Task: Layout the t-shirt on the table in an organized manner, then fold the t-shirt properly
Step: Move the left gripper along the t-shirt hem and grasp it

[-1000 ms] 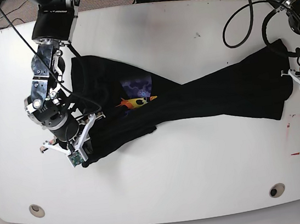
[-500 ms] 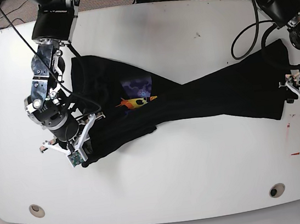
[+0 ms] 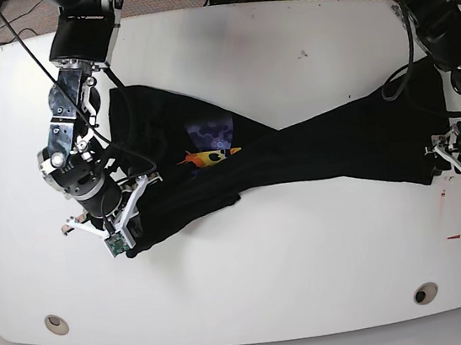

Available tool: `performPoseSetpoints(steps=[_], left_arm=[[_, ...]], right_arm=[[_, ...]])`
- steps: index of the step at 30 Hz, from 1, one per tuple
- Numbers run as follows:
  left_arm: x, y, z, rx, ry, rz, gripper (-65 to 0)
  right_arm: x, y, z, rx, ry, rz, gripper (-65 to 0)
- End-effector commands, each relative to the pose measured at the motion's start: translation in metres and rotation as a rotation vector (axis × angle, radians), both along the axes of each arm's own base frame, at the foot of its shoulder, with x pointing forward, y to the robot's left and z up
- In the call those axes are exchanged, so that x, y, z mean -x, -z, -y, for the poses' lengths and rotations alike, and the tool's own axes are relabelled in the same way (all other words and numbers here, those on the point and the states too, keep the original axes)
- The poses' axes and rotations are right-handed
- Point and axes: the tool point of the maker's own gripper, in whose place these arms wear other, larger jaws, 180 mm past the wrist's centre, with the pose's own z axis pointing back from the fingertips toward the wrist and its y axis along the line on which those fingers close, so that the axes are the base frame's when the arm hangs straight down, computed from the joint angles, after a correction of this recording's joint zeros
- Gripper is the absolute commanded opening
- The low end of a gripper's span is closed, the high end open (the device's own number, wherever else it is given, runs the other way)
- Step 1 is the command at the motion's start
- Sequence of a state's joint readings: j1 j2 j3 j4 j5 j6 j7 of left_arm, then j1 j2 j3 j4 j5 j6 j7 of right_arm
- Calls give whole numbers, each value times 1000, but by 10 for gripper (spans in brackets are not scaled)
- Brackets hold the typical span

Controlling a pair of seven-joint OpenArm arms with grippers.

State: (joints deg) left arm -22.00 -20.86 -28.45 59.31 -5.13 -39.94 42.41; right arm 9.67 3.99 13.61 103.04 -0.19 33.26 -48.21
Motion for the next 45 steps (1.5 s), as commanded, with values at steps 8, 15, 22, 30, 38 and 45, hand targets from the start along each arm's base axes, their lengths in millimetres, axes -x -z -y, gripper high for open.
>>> performPoseSetpoints(steps=[8, 15, 22, 30, 38, 45], left_arm=[[-30, -14, -31, 72, -96, 107, -274], [-42, -3, -24, 125, -89, 90, -274], [-46, 8, -14, 146, -74, 66, -274], [-46, 19, 0, 169, -60, 35, -274], [-44, 26, 5, 179, -56, 21, -274], [-38, 36, 9, 197, -62, -7, -278]], right_arm=[[-7, -18, 1, -5, -3, 62, -648], [-5, -15, 0, -7, -5, 58, -648], [-5, -16, 1, -8, -3, 59, -648], [-5, -16, 1, -8, -3, 59, -648], [-5, -16, 1, -9, -1, 60, -648], [-5, -16, 1, -9, -3, 60, -648]])
